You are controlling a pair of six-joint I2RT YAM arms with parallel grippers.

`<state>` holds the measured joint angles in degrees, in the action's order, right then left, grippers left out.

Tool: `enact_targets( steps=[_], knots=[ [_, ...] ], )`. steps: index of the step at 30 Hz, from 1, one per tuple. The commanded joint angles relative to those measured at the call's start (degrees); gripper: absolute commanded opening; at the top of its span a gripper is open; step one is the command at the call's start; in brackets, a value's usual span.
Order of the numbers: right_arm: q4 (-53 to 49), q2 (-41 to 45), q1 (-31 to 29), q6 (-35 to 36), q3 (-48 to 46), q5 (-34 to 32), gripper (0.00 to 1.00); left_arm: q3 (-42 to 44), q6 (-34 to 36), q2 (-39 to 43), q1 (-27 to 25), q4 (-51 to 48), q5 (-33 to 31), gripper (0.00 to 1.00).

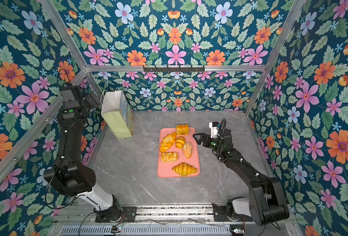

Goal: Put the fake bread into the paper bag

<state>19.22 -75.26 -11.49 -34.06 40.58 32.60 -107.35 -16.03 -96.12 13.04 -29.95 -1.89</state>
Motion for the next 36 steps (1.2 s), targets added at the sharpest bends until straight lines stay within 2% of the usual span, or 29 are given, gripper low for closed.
enact_targets(
  steps=[1, 7, 10, 15, 28, 31, 36],
  knots=[
    [3.1, -1.8, -1.1, -0.6, 0.8, 1.7, 0.94, -3.5, 1.9, -2.8, 0.7, -7.4, 6.9, 0.94],
    [2.5, -3.5, -1.2, -1.4, 1.5, 2.0, 0.93, -3.5, 3.3, -6.2, 1.9, -7.5, 9.7, 0.92],
    [3.8, -4.2, -1.2, -2.4, 1.1, 2.7, 0.93, -3.4, 4.2, -7.9, 2.0, -7.2, 10.3, 0.87],
    [3.0, -5.2, -1.3, -2.6, 1.8, 2.7, 0.92, -4.1, 6.1, -9.9, 2.4, -7.5, 14.6, 0.64],
    [1.8, -7.8, -1.2, -2.7, 2.9, 2.9, 0.92, -5.4, 7.2, -13.1, 2.5, -7.1, 13.6, 0.24],
    [1.2, -8.5, -1.2, -2.7, 3.4, 2.9, 0.92, -5.5, 7.1, -13.1, 2.4, -7.0, 13.7, 0.13],
    [0.8, -8.7, -1.2, -2.6, 3.5, 2.8, 0.92, -5.1, 6.8, -12.2, 2.3, -7.5, 14.9, 0.0]
  ],
)
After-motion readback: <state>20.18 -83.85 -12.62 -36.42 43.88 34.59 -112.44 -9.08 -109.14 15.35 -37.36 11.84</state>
